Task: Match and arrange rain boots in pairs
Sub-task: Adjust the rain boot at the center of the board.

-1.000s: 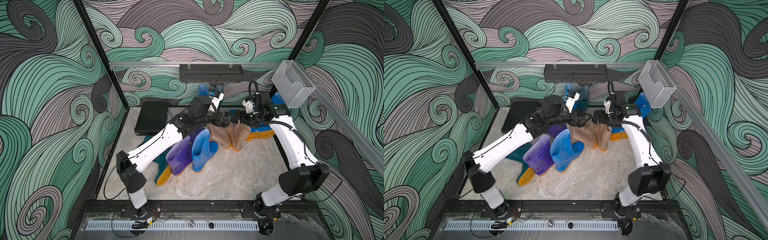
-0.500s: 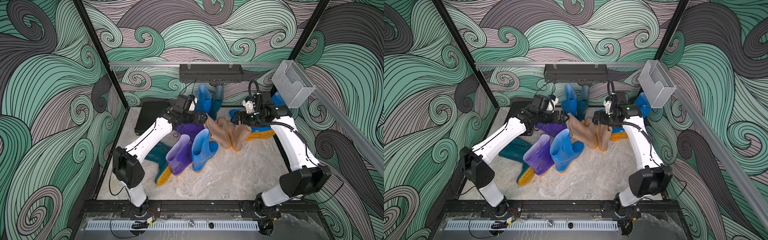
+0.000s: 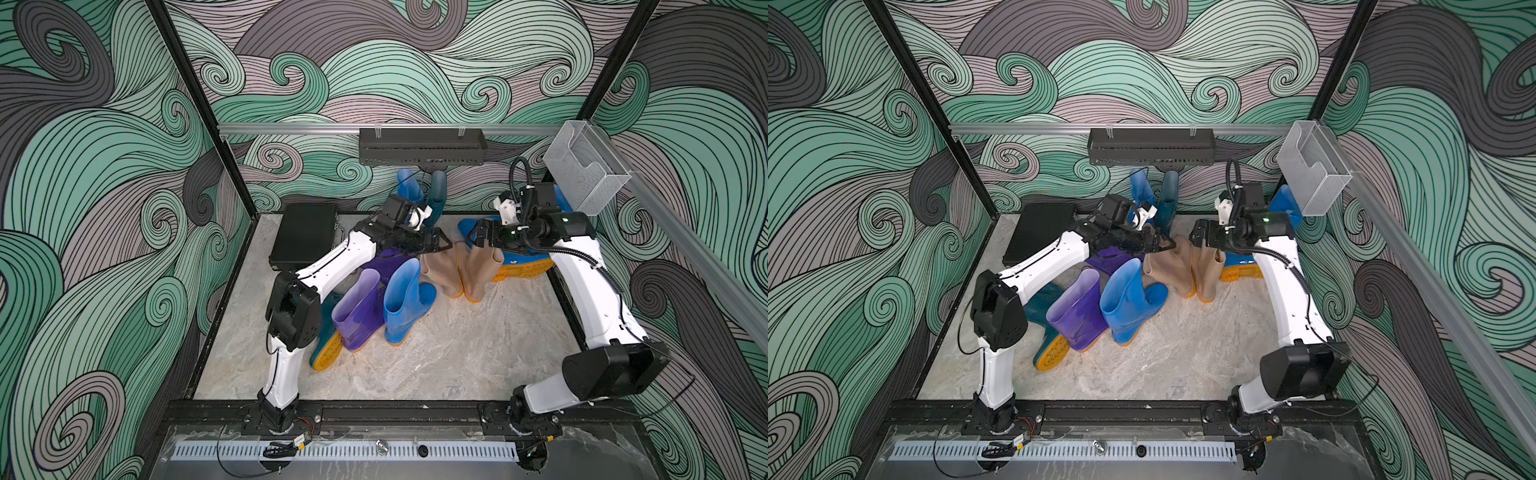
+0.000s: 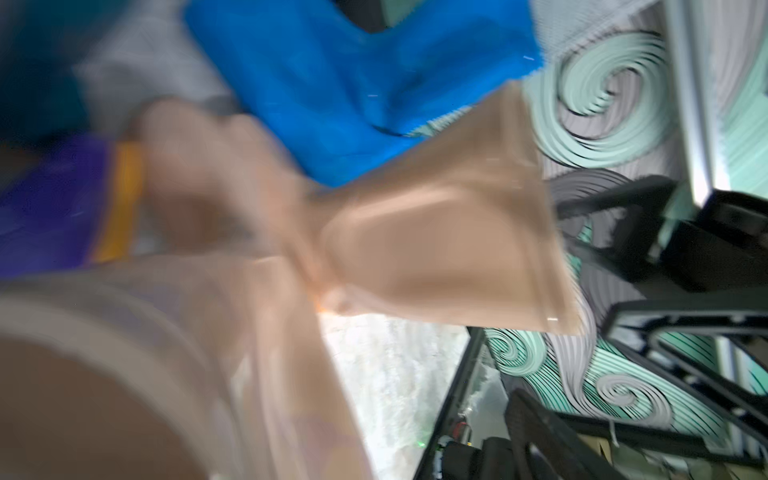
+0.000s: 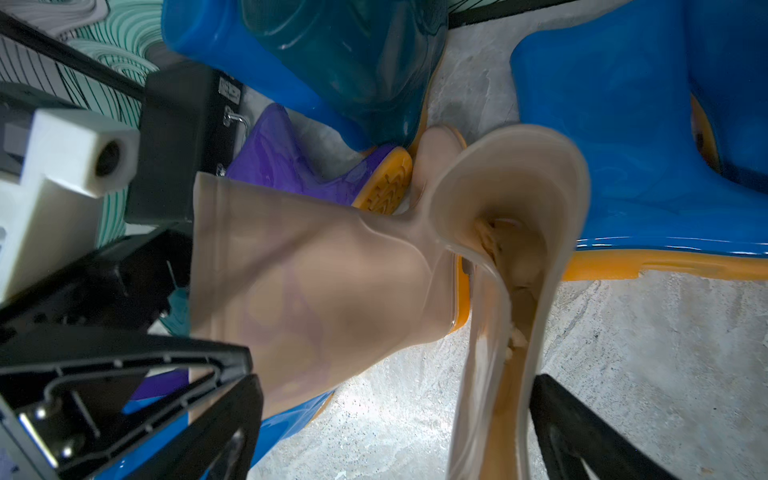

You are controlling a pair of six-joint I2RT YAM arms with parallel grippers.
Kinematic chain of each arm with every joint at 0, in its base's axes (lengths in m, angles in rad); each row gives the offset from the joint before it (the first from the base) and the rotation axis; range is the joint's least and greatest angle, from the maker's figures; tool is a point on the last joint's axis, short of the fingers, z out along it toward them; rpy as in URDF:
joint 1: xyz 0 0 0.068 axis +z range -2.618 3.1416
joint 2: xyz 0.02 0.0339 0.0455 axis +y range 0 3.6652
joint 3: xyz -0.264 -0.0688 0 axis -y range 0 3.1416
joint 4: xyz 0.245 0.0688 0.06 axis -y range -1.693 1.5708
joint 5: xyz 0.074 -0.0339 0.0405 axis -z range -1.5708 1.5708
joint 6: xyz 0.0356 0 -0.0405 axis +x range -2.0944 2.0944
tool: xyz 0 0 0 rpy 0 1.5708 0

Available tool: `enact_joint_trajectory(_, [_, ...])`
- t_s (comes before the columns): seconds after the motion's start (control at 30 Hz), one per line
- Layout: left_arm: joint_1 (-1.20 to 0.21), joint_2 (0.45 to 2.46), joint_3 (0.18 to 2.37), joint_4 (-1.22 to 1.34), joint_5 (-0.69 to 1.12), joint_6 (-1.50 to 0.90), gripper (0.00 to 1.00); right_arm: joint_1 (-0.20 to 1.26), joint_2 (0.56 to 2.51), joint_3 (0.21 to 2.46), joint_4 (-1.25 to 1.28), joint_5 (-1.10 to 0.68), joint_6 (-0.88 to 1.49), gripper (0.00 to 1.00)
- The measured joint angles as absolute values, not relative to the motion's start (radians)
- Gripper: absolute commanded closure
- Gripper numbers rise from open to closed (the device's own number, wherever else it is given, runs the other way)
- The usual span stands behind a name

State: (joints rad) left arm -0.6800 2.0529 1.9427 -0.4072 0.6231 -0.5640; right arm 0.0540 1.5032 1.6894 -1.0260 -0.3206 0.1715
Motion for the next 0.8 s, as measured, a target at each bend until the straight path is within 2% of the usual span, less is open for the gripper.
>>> enact_joint_trajectory(0.2, [-0.754,2.069,1.995,-0.290,0.672,-0.599,0.04,-0.004,1.477,1.660,-1.001,-0.381,0.181,0.01])
enact_joint_trajectory(0.53, [-0.720,2.005,1.843,-0.183,0.630,-0.630,0.04,0.016,1.474,1.624,-0.965,-0.416,0.186,0.01])
enact_joint_trajectory(0.8, [-0.711,2.025,1.861,-0.106,0.605,-0.701,0.04,0.060,1.389,1.464,-0.887,-0.400,0.112,0.01])
